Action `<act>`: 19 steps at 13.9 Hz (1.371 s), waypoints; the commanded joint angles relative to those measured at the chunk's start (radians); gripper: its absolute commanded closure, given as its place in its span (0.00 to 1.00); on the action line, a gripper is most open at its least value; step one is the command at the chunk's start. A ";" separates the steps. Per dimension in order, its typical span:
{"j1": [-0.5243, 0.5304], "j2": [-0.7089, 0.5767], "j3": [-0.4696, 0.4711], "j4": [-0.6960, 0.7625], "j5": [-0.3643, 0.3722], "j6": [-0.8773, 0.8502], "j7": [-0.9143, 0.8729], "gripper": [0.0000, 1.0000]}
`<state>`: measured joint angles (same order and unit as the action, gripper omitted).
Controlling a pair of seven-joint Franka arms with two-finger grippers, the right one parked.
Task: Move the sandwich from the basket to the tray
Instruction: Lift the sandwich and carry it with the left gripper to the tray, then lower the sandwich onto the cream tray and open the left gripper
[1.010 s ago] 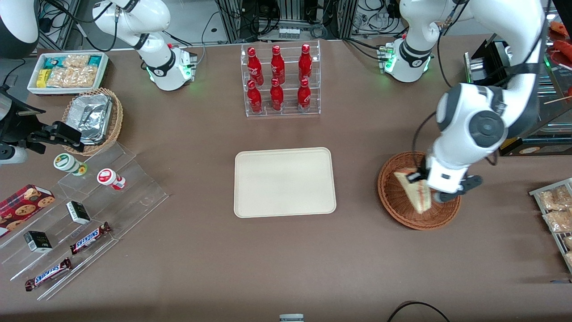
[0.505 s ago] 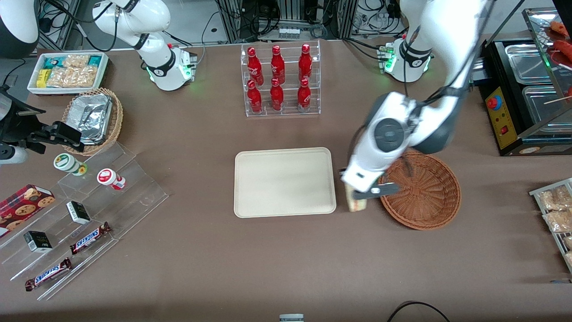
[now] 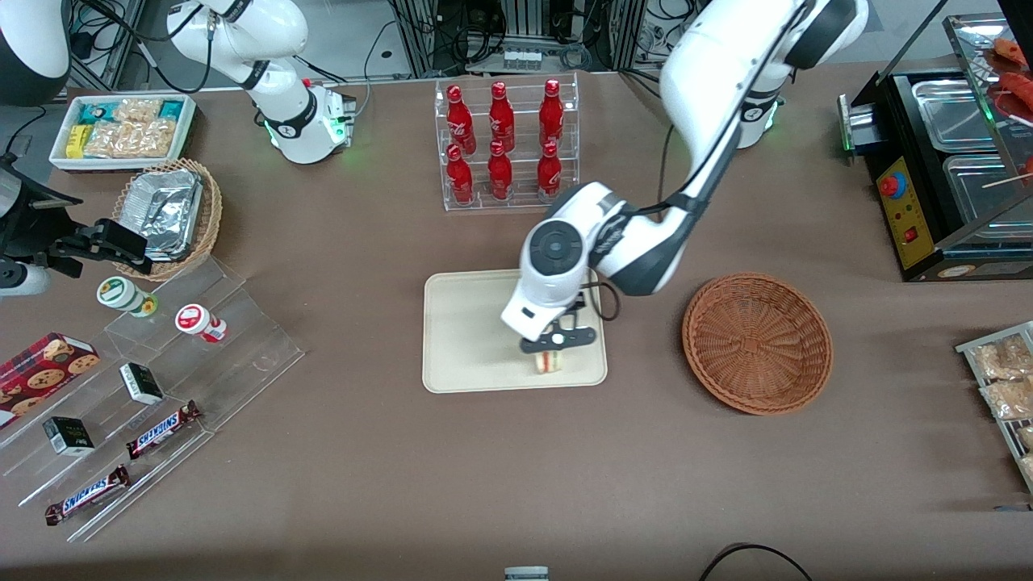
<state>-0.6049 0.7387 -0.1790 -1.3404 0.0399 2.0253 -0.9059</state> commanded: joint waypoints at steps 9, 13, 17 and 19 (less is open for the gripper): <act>-0.056 0.103 0.016 0.102 0.052 -0.002 -0.142 1.00; -0.055 0.099 0.016 0.102 0.052 -0.002 -0.142 0.00; -0.042 0.029 0.016 0.104 0.046 -0.042 -0.137 0.00; -0.044 -0.010 0.018 0.104 0.051 -0.060 -0.134 0.00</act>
<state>-0.6400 0.7836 -0.1716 -1.2261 0.0767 2.0001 -1.0227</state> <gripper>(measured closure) 0.198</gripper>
